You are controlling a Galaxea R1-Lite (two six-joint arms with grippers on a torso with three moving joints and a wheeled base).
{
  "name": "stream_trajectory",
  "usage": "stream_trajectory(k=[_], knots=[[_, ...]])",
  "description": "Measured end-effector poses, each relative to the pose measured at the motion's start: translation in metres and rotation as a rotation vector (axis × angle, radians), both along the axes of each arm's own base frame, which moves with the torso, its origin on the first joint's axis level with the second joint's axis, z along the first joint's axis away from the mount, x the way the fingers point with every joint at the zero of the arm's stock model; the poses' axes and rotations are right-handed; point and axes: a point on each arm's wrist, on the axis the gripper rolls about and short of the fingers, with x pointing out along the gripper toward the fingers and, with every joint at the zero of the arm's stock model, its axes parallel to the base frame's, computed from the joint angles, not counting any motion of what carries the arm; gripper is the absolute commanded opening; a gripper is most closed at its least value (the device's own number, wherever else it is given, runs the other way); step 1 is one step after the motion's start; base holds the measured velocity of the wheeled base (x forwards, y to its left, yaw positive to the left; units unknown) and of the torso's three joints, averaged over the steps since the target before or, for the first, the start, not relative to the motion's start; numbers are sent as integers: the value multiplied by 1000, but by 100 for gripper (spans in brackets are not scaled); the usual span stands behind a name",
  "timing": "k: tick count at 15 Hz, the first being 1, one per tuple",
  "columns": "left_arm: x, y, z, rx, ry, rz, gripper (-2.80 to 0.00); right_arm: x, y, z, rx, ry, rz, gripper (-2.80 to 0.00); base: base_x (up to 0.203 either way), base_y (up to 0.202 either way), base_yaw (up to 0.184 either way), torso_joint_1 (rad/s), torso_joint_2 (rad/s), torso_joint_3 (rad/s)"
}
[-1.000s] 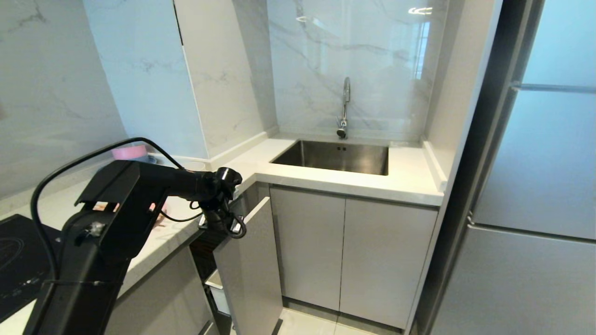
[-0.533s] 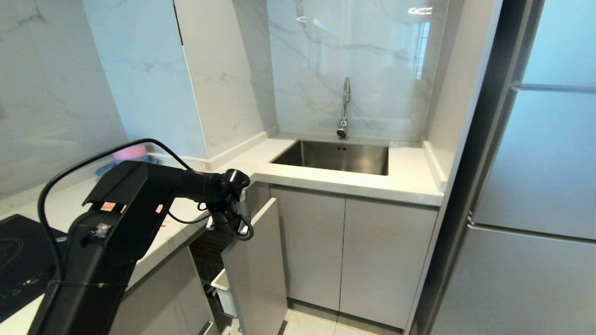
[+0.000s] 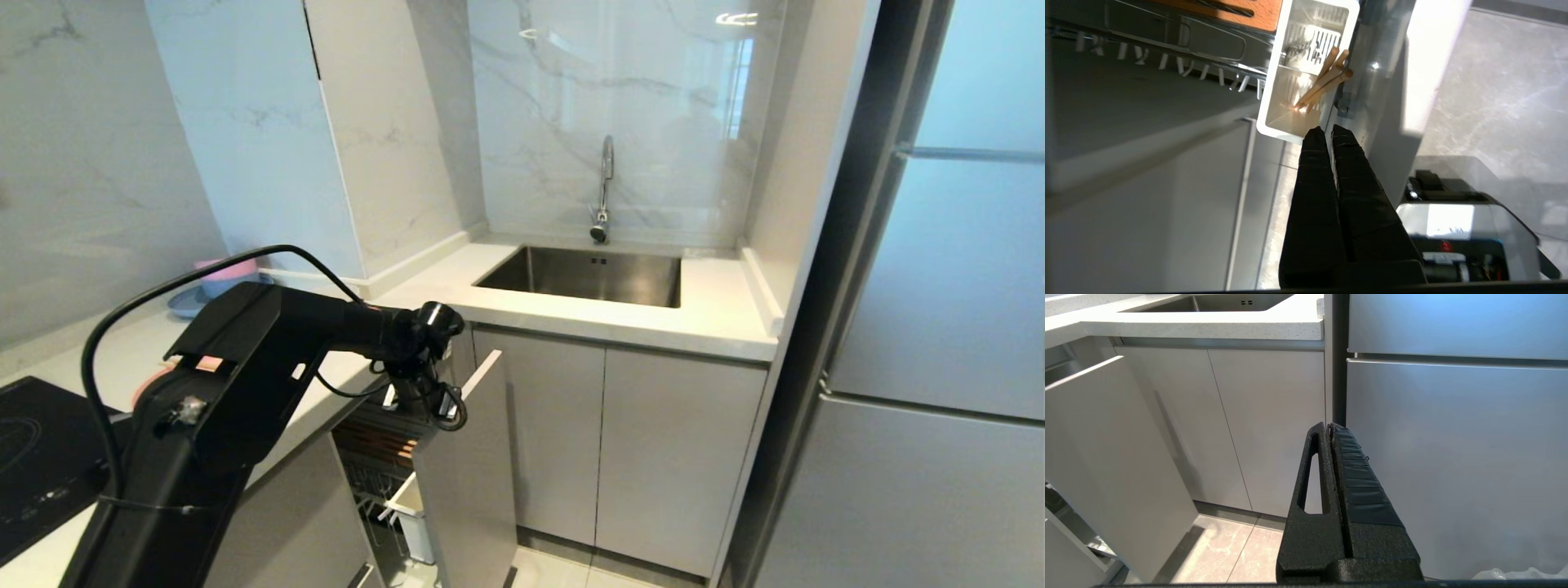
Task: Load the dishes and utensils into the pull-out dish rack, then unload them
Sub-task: Open the cupboard
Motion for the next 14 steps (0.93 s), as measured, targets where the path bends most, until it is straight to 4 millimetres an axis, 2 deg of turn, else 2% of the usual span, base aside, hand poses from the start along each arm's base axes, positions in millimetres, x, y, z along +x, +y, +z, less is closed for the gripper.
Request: stream_trajectory(k=[14], knots=[[-32,-50,3,-32,25,-35,-280,0,0,0,0,0,0,-280,0,0,0,0,0,0]])
